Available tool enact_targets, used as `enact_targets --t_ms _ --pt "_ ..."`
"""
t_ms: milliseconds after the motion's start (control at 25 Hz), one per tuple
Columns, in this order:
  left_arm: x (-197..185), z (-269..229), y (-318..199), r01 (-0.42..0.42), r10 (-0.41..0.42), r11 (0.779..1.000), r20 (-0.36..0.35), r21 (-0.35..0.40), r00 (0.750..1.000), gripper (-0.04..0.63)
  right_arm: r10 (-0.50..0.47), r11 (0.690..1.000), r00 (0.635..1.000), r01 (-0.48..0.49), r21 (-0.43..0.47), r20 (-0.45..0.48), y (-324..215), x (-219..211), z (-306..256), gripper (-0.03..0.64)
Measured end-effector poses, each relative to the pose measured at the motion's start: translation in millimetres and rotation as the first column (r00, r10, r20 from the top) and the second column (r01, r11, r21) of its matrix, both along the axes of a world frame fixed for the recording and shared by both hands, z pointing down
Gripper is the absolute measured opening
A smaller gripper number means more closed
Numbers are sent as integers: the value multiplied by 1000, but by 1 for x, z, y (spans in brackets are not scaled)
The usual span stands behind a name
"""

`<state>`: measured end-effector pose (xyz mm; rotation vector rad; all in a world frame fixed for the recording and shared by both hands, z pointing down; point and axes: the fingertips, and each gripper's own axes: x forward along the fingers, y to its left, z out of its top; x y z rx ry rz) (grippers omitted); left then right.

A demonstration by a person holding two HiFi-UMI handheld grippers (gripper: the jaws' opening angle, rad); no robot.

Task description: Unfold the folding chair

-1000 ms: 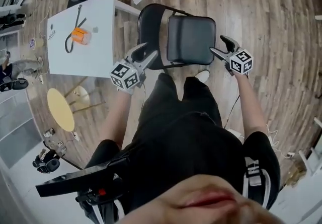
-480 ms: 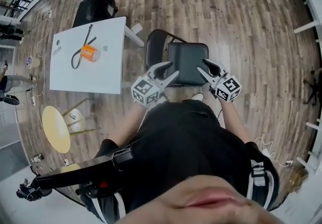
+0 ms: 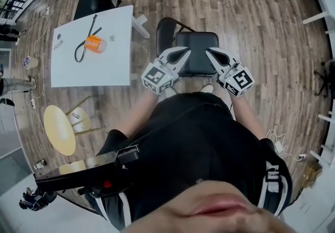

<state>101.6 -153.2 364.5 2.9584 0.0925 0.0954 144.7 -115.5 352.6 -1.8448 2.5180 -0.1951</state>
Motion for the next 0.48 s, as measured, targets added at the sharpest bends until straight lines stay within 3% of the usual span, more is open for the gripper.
enact_targets --t_ms 480 --pt "-4 -16 5 5 -4 1000 -36 30 999 5 -40 998 999 39 48 5 2 -25 -17 8"
